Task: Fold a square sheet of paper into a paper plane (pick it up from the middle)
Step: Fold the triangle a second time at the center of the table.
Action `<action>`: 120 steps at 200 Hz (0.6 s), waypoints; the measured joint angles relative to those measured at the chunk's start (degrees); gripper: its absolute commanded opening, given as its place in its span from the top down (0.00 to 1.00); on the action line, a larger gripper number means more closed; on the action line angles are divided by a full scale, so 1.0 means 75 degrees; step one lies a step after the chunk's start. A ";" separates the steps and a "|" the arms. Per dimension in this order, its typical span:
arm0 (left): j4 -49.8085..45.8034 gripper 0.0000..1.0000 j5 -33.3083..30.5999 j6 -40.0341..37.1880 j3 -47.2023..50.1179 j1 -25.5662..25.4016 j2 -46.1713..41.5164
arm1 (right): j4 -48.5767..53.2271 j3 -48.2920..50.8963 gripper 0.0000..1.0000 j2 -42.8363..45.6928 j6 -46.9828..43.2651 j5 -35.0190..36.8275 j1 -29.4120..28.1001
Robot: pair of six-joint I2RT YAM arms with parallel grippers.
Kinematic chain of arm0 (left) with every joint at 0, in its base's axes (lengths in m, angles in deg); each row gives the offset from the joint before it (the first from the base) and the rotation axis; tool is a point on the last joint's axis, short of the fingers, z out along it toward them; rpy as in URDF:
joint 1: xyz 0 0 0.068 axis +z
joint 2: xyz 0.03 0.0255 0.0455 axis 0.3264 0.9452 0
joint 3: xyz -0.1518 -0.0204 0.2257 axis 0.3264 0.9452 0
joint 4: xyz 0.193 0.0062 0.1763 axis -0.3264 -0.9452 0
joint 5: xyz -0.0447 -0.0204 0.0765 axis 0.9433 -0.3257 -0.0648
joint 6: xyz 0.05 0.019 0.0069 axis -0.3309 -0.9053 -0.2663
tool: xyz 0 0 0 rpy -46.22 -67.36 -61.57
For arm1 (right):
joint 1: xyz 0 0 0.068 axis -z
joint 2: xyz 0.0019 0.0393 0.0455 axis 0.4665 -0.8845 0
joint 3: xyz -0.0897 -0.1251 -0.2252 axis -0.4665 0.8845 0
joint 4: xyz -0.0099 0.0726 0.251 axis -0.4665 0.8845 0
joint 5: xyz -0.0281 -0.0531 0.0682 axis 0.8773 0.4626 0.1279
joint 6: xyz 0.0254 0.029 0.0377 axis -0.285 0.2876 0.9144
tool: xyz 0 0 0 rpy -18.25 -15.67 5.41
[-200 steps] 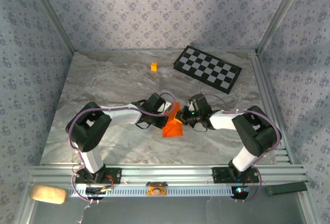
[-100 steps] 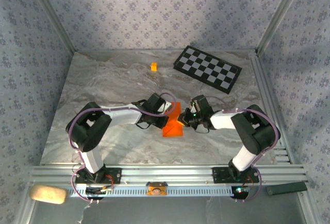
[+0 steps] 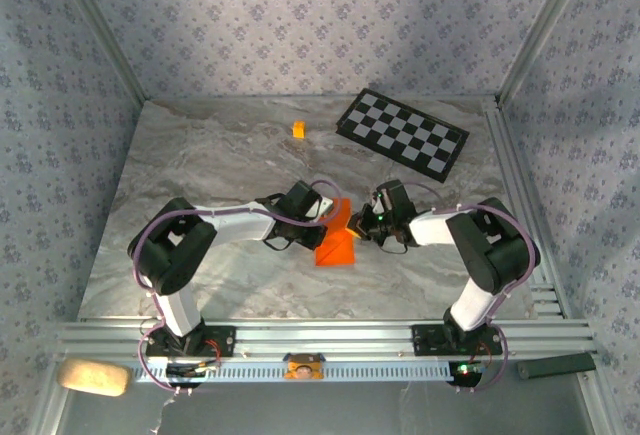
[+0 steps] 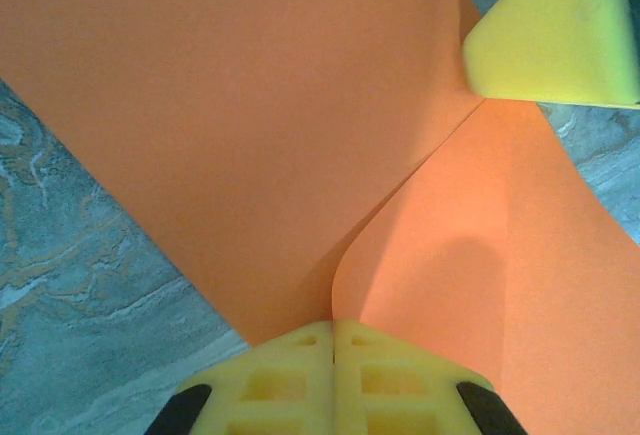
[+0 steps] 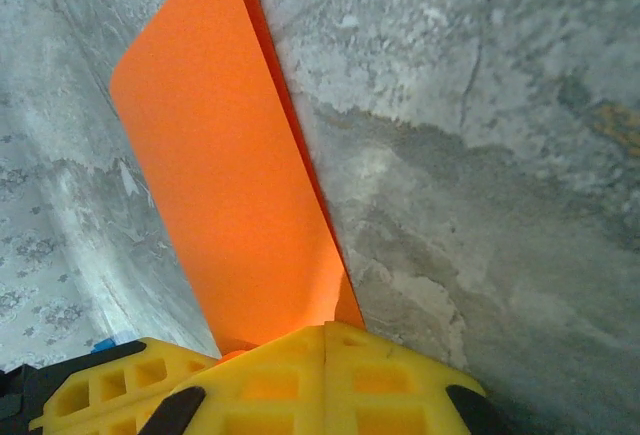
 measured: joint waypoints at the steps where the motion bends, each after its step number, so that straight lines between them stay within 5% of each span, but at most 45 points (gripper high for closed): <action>1: 0.0000 0.98 0.0000 0.0000 0.0000 0.0000 0.0000 | -0.0003 0.0003 0.99 0.0003 0.0000 0.0000 0.0000; 57: 0.0029 0.98 0.0000 -0.0003 0.0000 0.0000 0.0009 | 0.0239 0.0108 0.97 0.0589 -0.0283 0.0431 0.0210; 120: 0.0029 0.98 0.0000 -0.0003 0.0000 0.0000 0.0009 | 0.0012 -0.0015 0.96 0.0842 -0.0562 -0.0178 -0.0184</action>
